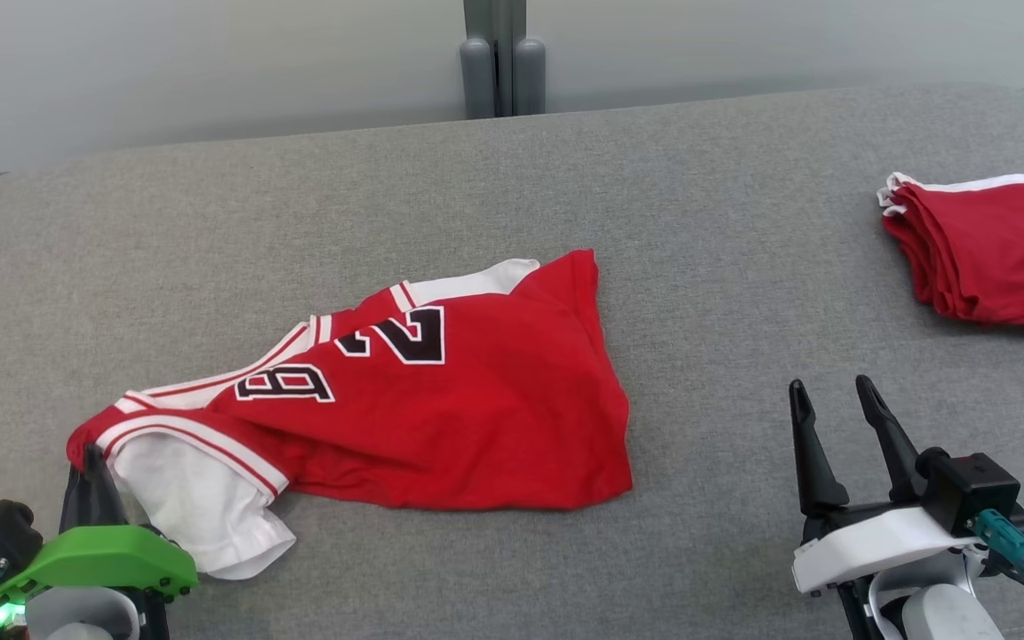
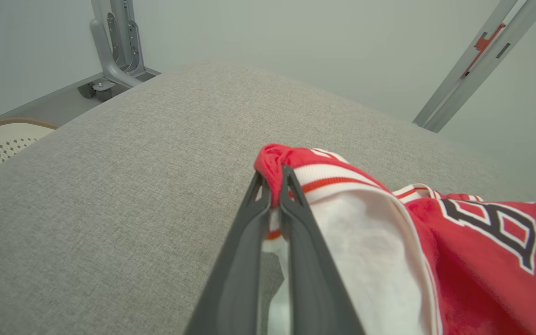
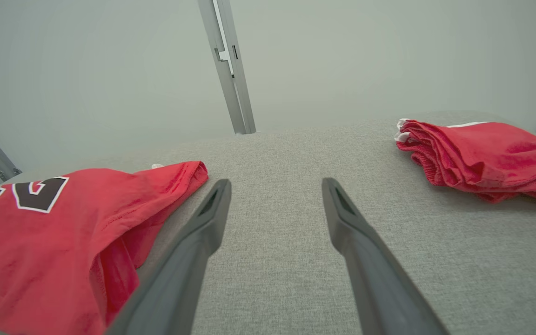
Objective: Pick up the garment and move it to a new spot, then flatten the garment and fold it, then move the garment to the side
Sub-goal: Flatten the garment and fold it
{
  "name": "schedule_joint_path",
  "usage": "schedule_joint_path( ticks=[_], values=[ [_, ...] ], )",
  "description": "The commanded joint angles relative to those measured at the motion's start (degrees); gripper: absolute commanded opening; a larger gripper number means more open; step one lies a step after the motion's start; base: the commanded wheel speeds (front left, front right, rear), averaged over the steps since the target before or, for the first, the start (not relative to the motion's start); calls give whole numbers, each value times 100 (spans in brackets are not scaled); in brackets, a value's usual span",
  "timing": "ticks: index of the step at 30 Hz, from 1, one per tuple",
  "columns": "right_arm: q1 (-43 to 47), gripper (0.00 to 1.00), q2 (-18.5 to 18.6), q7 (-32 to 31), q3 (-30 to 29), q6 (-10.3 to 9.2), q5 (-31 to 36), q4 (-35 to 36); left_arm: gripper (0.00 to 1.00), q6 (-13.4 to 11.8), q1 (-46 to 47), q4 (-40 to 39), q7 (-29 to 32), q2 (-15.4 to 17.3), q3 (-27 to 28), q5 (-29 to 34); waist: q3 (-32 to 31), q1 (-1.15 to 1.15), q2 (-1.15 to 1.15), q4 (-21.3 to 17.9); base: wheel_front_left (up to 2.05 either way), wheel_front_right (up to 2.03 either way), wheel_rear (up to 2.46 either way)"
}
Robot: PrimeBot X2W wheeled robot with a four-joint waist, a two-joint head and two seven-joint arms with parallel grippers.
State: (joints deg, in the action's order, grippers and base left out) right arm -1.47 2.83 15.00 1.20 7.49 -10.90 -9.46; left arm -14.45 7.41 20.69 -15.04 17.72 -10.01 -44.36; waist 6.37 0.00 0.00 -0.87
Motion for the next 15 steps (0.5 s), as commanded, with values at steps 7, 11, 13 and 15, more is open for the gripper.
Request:
schedule_joint_path(
  ticks=[7,11,13,15],
  values=[
    [-81,100,12,25,81,1,17,-119,6,-40,-238,71,-17,-60,51,144,-39,0,0,127,0,0,0],
    [-59,100,12,26,152,1,51,-200,100,73,-147,5,-17,-192,1,381,-69,0,0,225,0,0,0],
    [-56,100,13,26,165,1,55,-232,100,99,-81,-117,-12,-246,-47,615,-88,0,0,282,0,0,0],
    [-60,100,13,25,181,1,75,-260,100,124,-23,-298,-10,-365,-81,855,-106,0,0,344,0,0,0]
  ],
)
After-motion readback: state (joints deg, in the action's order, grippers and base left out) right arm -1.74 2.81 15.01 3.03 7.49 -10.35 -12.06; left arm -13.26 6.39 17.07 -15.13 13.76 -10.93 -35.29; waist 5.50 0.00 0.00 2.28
